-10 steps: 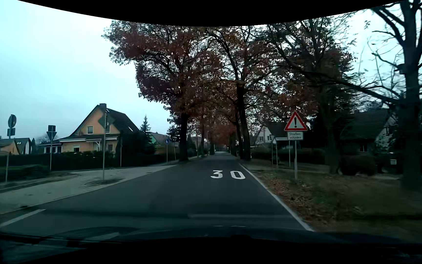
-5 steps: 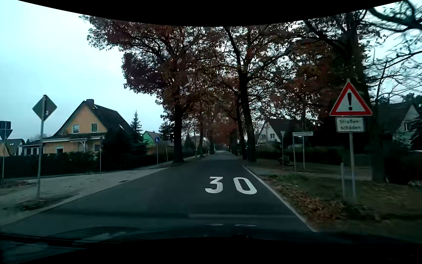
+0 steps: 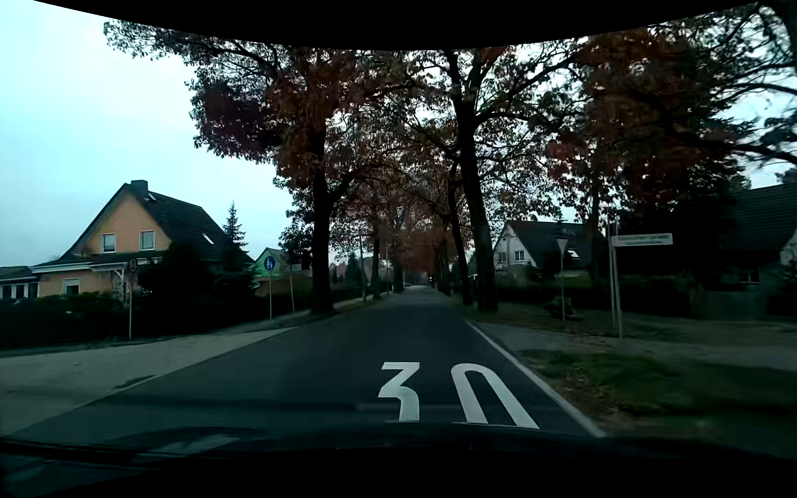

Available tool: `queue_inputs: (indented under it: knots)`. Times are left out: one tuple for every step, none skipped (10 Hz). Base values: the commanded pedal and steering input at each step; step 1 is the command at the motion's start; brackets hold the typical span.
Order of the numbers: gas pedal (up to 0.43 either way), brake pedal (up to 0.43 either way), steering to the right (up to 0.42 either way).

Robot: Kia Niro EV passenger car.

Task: Follow the waypoints while adhering to traffic rules and regulations

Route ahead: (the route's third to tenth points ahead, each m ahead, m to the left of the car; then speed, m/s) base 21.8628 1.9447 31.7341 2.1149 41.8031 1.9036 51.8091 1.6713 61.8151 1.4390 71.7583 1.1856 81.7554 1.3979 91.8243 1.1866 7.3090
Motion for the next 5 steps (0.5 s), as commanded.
queue_inputs:
  knots:
    - [0.130,0.000,0.001]
    - [0.130,0.000,0.001]
    - [0.130,0.000,0.001]
    - [0.130,0.000,0.001]
    - [0.130,0.000,0.001]
